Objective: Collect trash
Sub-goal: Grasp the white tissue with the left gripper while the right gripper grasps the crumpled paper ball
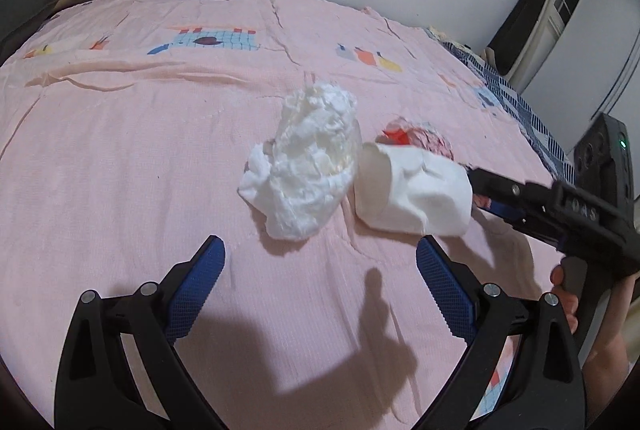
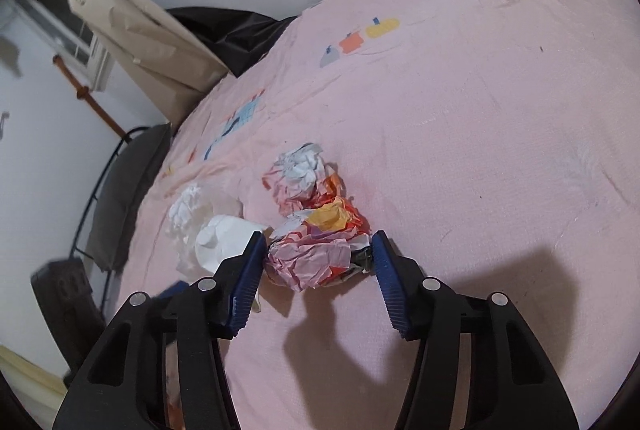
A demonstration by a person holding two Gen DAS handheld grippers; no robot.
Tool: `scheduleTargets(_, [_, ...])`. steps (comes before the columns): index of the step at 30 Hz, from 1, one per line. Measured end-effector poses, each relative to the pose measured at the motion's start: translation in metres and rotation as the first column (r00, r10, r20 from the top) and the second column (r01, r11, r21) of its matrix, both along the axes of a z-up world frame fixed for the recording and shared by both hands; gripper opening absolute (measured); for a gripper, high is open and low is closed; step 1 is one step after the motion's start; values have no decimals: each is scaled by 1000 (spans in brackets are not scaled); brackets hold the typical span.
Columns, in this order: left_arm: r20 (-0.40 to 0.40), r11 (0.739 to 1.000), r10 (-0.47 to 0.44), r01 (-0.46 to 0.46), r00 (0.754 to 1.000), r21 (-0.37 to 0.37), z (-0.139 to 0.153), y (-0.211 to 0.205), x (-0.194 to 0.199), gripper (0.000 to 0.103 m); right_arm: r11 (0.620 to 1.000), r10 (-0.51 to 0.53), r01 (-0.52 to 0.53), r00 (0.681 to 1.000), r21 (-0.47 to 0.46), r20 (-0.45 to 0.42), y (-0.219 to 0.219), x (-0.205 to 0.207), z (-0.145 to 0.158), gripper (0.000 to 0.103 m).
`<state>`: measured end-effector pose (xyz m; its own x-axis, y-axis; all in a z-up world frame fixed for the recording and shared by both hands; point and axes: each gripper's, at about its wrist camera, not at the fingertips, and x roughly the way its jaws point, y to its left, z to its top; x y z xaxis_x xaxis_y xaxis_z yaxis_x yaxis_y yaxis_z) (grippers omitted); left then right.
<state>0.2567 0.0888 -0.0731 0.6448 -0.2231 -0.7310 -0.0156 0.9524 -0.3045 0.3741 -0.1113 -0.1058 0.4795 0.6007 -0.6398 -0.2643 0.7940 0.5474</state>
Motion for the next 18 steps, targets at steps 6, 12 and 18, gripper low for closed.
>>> scheduleTargets(6, [-4,999,36,-36,999,-18,-1,7,10,90,997,3,1,999,-78,48,-3,-9,10,51])
scheduleTargets(12, [-9,995,87,-87,996,-48,-3,15,21,79,994,15,-7,998,-106,67,-6,-12,12,51])
scheduleTargets(18, [-41,993,111,-112,993,-34,-10,16,31,45,991,32,-22,997,-133,75,-4,-12,12,51])
